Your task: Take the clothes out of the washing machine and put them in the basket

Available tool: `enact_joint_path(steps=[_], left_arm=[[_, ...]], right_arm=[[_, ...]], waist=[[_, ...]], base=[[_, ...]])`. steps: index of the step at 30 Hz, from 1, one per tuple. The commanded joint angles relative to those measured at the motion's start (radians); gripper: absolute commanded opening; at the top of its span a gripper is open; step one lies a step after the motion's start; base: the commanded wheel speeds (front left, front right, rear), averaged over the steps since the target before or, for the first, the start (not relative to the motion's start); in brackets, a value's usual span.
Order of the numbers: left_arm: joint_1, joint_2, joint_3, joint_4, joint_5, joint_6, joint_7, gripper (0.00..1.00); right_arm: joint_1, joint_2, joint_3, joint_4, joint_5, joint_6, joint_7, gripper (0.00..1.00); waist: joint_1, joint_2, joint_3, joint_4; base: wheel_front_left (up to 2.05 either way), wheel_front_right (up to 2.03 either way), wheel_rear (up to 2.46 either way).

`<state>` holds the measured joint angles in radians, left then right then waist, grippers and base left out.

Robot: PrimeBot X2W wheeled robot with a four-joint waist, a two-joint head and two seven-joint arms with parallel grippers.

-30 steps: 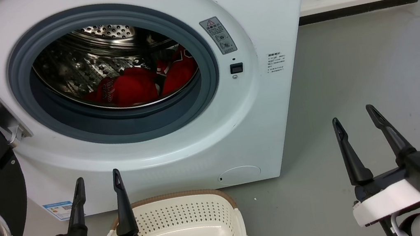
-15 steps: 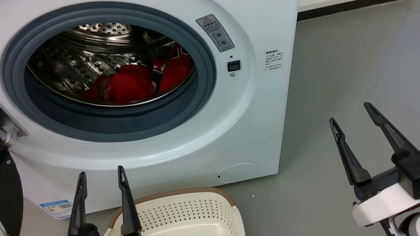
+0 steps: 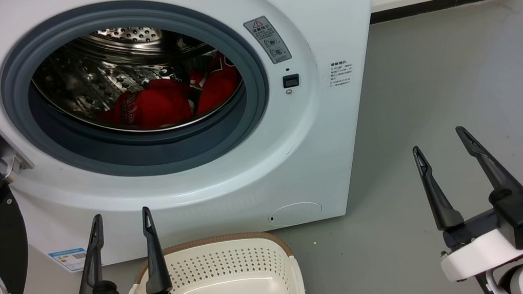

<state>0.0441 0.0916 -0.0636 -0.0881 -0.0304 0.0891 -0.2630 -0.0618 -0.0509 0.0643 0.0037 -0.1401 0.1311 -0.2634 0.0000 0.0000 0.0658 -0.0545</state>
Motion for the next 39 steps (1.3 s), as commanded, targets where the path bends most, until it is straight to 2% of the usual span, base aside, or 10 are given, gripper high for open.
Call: enact_joint_path(steps=[1,14,22,29,34,38,39], left_arm=[[0.010,-0.001,0.002,0.003,0.001,-0.005,-0.003,1.00],[-0.009,-0.025,0.027,0.031,-0.009,-0.055,-0.003,1.00],[-0.104,-0.022,0.044,0.076,-0.009,-0.117,-0.003,1.00],[-0.316,0.053,0.072,0.157,-0.010,-0.182,-0.003,1.00],[-0.536,0.152,0.073,0.316,-0.020,-0.208,-0.003,1.00],[-0.741,0.226,0.071,0.489,-0.080,-0.217,0.011,1.00],[-0.741,0.226,0.071,0.489,-0.080,-0.217,0.011,1.00]], right_arm=[[-0.009,0.001,-0.001,0.002,0.006,-0.001,-0.002,1.00],[-0.023,0.001,-0.008,0.005,0.009,-0.001,-0.002,1.00],[-0.077,0.001,-0.023,-0.034,0.013,-0.001,-0.002,1.00],[-0.154,0.001,-0.044,-0.083,0.028,-0.001,-0.002,1.00],[-0.207,0.002,-0.052,-0.113,0.041,-0.001,-0.002,1.00],[-0.241,0.002,-0.053,-0.131,0.050,-0.001,-0.002,1.00],[-0.241,0.002,-0.053,-0.131,0.050,-0.001,-0.002,1.00]], waist=[[0.0000,0.0000,0.001,0.000],[0.0000,0.0000,0.024,0.001],[0.0000,0.0000,0.161,-0.015],[0.0000,0.0000,0.370,-0.048],[0.0000,0.0000,0.500,-0.075],[0.0000,0.0000,0.582,-0.105],[0.0000,0.0000,0.582,-0.105]], base=[[0.00,0.00,0.00],[0.00,0.00,0.00],[0.00,0.00,0.00],[0.00,0.00,0.00],[0.00,0.00,0.00],[0.00,0.00,0.00],[0.00,0.00,0.00]])
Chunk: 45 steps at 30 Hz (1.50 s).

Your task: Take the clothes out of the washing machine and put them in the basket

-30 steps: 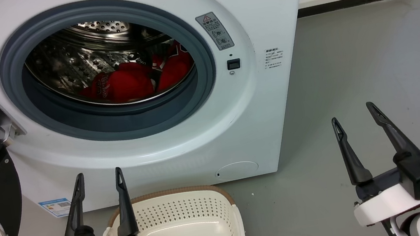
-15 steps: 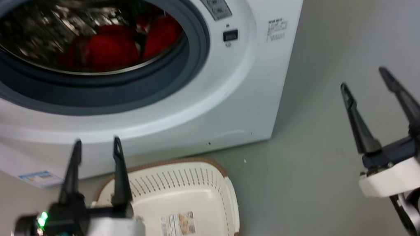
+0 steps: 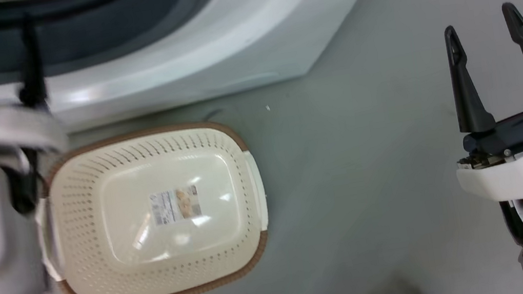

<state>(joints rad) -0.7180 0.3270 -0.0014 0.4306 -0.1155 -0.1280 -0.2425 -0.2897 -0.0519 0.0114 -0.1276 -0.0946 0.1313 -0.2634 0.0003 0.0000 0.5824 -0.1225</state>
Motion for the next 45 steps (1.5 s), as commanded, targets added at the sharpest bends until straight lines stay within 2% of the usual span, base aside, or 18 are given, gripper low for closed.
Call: enact_joint_path(steps=[1,13,20,29,34,39,44,45], left_arm=[[-0.031,0.007,-0.005,0.007,-0.006,0.000,0.004,1.00],[-0.583,0.238,-0.243,0.259,-0.178,-0.002,0.344,1.00],[-0.817,0.306,-0.337,0.364,-0.265,-0.002,0.577,1.00],[-0.983,0.399,-0.475,0.424,-0.314,-0.002,0.822,1.00],[-1.013,0.418,-0.508,0.464,-0.359,-0.002,0.895,1.00],[-1.010,0.436,-0.542,0.507,-0.363,-0.002,0.884,1.00],[-1.009,0.421,-0.571,0.544,-0.383,-0.002,0.877,1.00],[-1.009,0.418,-0.579,0.546,-0.387,-0.002,0.875,0.00]], right_arm=[[-0.020,0.003,-0.001,-0.006,0.009,-0.001,-0.002,1.00],[-0.049,0.003,0.043,-0.058,0.067,-0.001,-0.002,1.00],[-0.053,0.003,0.105,-0.088,0.092,-0.001,-0.002,1.00],[-0.033,0.003,0.171,-0.115,0.136,-0.001,-0.002,1.00],[-0.035,0.003,0.178,-0.121,0.151,-0.001,-0.002,1.00],[-0.023,0.003,0.176,-0.126,0.162,-0.001,-0.002,1.00],[-0.021,0.003,0.163,-0.125,0.168,-0.001,-0.002,1.00],[-0.020,0.003,0.162,-0.126,0.167,-0.001,-0.002,1.00]], waist=[[-0.0003,0.0000,0.080,-0.042],[-0.0003,0.0000,0.238,-0.130],[-0.0003,0.0000,0.296,-0.182],[-0.0003,0.0000,0.344,-0.250],[-0.0003,0.0000,0.368,-0.262],[-0.0003,0.0000,0.374,-0.267],[-0.0003,0.0000,0.381,-0.263],[-0.0003,0.0000,0.382,-0.261]], base=[[0.00,0.00,0.00],[0.00,0.00,0.00],[0.00,0.00,0.00],[0.00,0.00,0.00],[0.00,0.00,0.00],[0.00,0.00,0.00],[0.00,0.00,0.00],[0.00,0.00,0.00]])
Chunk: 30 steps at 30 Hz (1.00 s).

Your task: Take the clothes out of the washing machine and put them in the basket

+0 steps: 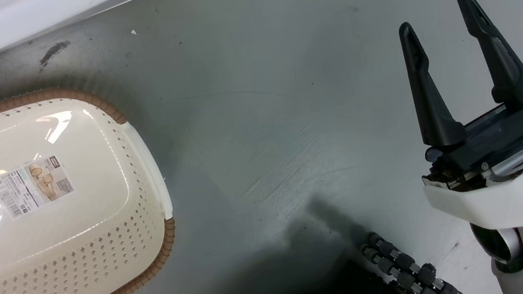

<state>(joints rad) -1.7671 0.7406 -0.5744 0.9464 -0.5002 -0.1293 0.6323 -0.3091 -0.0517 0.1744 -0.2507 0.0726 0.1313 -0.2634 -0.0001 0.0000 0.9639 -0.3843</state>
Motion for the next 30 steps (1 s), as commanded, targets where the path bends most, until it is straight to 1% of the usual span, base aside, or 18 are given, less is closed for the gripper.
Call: enact_joint_path(steps=[1,3,4,8,11,15,21,25,30], left_arm=[[0.037,0.002,-0.014,0.032,-0.008,-0.001,0.000,0.00],[0.030,0.002,-0.029,0.032,-0.020,-0.001,-0.008,0.00],[-0.001,0.014,-0.057,0.035,-0.037,-0.001,-0.064,0.00],[-0.027,0.020,-0.070,0.045,-0.043,-0.001,-0.121,0.00],[-0.045,0.010,-0.081,0.051,-0.044,-0.001,-0.185,0.00],[-0.027,-0.020,-0.082,0.076,-0.053,-0.001,-0.302,0.00],[0.043,-0.058,-0.103,0.099,-0.095,0.000,-0.478,0.00],[0.119,-0.099,-0.084,0.132,-0.139,0.000,-0.614,0.00],[0.209,-0.151,-0.082,0.175,-0.172,0.000,-0.731,0.00]], right_arm=[[-0.001,0.003,-0.002,-0.004,0.000,-0.001,-0.002,1.00],[-0.003,0.003,-0.003,-0.006,-0.001,-0.001,-0.002,1.00],[-0.020,0.003,0.001,0.000,-0.002,-0.001,-0.002,1.00],[-0.032,0.003,-0.002,0.003,0.000,-0.001,-0.002,1.00],[-0.042,0.003,-0.016,0.006,-0.002,-0.001,-0.002,1.00],[-0.043,0.002,-0.035,0.015,-0.015,-0.001,-0.002,1.00],[-0.039,0.002,-0.072,0.021,-0.032,-0.001,-0.002,1.00],[-0.032,0.002,-0.087,0.041,-0.043,-0.001,-0.002,1.00],[-0.015,0.002,-0.094,0.064,-0.053,-0.001,-0.002,1.00]], waist=[[0.0001,0.0000,0.002,0.003],[0.0001,0.0000,0.005,0.006],[0.0001,0.0000,0.009,0.010],[0.0001,0.0000,0.006,0.010],[0.0001,0.0000,-0.004,0.019],[0.0001,0.0000,-0.037,0.037],[0.0001,0.0000,-0.114,0.077],[0.0001,0.0000,-0.178,0.106],[0.0001,0.0000,-0.255,0.141]], base=[[0.00,0.00,0.00],[0.00,0.00,0.00],[0.00,0.00,0.00],[0.00,0.00,0.00],[0.00,0.00,0.00],[0.00,0.00,0.00],[0.00,0.00,0.00],[0.00,0.00,0.00],[0.00,0.00,0.00]])
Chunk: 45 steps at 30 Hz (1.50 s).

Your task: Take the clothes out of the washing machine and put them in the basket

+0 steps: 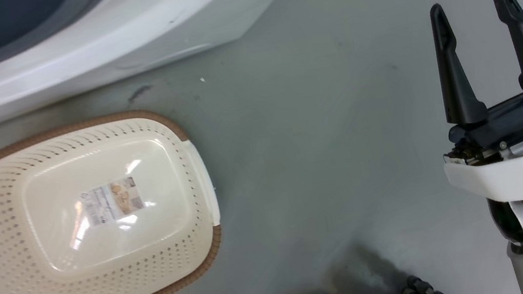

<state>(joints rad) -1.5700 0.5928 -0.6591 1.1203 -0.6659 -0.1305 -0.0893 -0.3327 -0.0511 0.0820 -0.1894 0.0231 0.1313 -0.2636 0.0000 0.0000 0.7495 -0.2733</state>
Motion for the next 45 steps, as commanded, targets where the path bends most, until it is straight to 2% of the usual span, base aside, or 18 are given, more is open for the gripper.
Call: enact_joint_path(steps=[1,9,16,25,33,39,45], left_arm=[[0.034,-0.016,0.001,0.008,-0.009,0.001,-0.030,0.00],[0.202,-0.091,-0.012,0.011,-0.041,0.001,-0.156,0.00],[0.347,-0.124,0.025,-0.091,-0.025,0.025,-0.177,0.00],[0.680,-0.136,0.185,-0.470,0.089,0.115,-0.177,0.00],[0.948,-0.151,0.304,-0.777,0.176,0.163,-0.176,0.00],[1.092,-0.143,0.313,-0.925,0.193,0.187,-0.176,0.00],[1.210,-0.137,0.300,-1.004,0.171,0.211,-0.144,0.00]], right_arm=[[0.011,0.002,-0.006,0.007,-0.006,-0.001,-0.002,1.00],[0.055,0.002,-0.024,0.045,-0.024,-0.001,-0.002,1.00],[0.093,0.001,-0.037,0.069,-0.045,-0.001,-0.002,1.00],[0.135,0.002,-0.053,0.097,-0.056,-0.001,-0.002,1.00],[0.180,0.002,-0.050,0.118,-0.066,-0.001,-0.002,1.00],[0.199,0.002,-0.052,0.121,-0.065,-0.001,-0.002,1.00],[0.194,0.002,-0.058,0.123,-0.059,-0.001,-0.002,1.00]], waist=[[0.0000,0.0000,-0.056,0.039],[0.0000,0.0000,-0.189,0.099],[0.0000,0.0000,-0.290,0.143],[0.0000,0.0000,-0.427,0.194],[0.0000,0.0000,-0.516,0.224],[0.0000,0.0000,-0.544,0.241],[0.0000,0.0000,-0.543,0.249]], base=[[0.00,0.00,0.00],[0.00,0.00,0.00],[0.00,0.00,0.00],[0.00,0.00,0.00],[0.00,0.00,0.00],[0.00,0.00,0.00],[0.00,0.00,0.00]])
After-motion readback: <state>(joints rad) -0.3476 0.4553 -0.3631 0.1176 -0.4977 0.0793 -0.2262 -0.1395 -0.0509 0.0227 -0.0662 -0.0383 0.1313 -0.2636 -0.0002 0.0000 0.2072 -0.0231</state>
